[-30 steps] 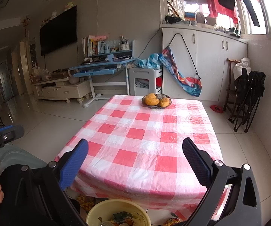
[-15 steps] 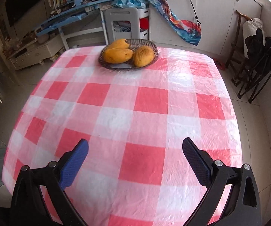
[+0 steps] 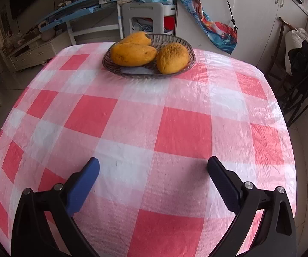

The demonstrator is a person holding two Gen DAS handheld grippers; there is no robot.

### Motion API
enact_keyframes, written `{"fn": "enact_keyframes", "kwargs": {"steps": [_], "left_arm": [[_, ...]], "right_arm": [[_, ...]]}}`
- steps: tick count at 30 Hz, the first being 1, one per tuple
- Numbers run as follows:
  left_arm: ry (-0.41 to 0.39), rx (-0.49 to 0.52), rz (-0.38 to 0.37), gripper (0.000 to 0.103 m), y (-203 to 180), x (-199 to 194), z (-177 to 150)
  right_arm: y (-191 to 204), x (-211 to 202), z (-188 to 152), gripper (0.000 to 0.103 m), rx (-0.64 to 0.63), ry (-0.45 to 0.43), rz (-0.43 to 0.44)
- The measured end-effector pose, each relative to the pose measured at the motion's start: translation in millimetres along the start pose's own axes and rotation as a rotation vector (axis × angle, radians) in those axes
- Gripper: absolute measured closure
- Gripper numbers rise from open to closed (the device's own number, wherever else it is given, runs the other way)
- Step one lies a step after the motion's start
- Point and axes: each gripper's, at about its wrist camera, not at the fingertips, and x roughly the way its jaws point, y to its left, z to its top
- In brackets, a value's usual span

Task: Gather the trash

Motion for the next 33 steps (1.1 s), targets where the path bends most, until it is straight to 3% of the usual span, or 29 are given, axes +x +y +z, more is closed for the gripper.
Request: {"fn": "enact_keyframes", "kwargs": {"steps": [6,23,28,33], "left_arm": [[0.041,0.021,-0.002,0.007,-6,6,-2],[0.024,0.192,0.101,0.007,-42,6,-18],[0.03,0.202,0.085,0.007,-44,6,-18],[0.065,0.149,0.039,0.007,-36,11,-16]], "right_arm": [[-2,-7,-4,0.006,0.0,0.0,-0.002],[-11,-7,-4,0.006,0.001,0.004,-0.004],[-8,-3,-1,0.006,0.001,0.004,-0.005],[-9,-2,2,0.006,0.0,0.005,-0.005]]}}
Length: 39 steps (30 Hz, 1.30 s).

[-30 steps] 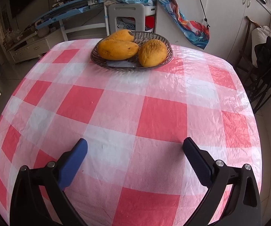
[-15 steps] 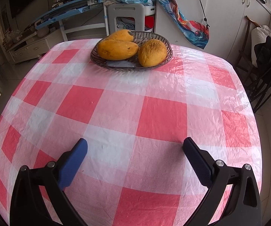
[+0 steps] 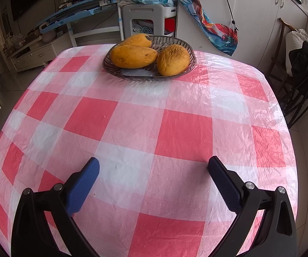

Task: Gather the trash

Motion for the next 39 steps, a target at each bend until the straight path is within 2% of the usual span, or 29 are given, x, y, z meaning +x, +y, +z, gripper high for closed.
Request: {"fn": "enact_keyframes", "kwargs": {"steps": [5,10,39], "left_arm": [[0.007,-0.027,-0.031,0.008,-1,2,0],[0.001,0.029,-0.008,0.008,-13,3,-2],[0.003,0.0,-0.006,0.008,-8,4,0]], "right_arm": [[-2,-1,-1,0.006,0.0,0.0,0.0],[1,1,1,0.006,0.0,0.0,0.0],[-1,1,0,0.006,0.0,0.001,-0.001]]}}
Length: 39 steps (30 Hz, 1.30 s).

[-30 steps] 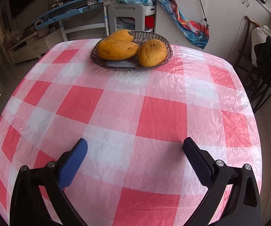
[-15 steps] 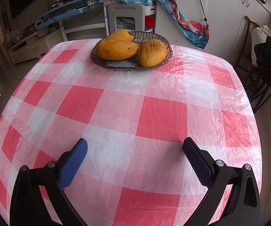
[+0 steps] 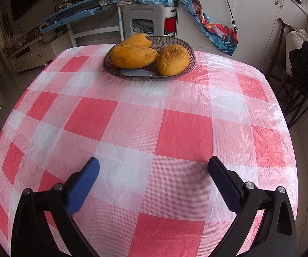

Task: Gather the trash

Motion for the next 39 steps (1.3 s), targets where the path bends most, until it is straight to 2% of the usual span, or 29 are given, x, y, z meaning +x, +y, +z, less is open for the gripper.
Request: {"fn": "enact_keyframes", "kwargs": {"steps": [39], "left_arm": [[0.007,-0.015,-0.007,0.008,3.0,2.5,0.0]], "right_arm": [[3.9,4.3,3.7,0.006,0.0,0.0,-0.001]]}}
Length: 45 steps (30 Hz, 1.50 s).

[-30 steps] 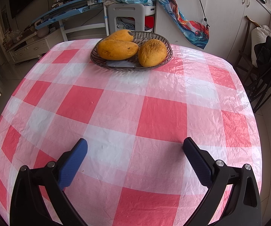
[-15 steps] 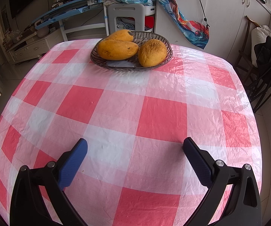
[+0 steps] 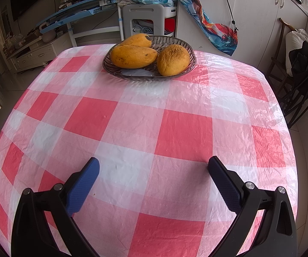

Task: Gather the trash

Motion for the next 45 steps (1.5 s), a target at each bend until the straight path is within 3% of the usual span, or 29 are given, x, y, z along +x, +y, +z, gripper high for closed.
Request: {"fn": "enact_keyframes", "kwargs": {"steps": [27,40,45], "left_arm": [[-0.009,-0.004,0.006,0.008,3,-1,1],[-0.025,-0.101,0.016,0.008,26,-5,7],[-0.007,-0.153,-0.018,0.008,33,-5,8]], "right_arm": [[1,3,2,0.006,0.0,0.0,-0.001],[0,3,2,0.006,0.0,0.0,-0.001],[0,4,2,0.006,0.001,0.0,-0.002]]}}
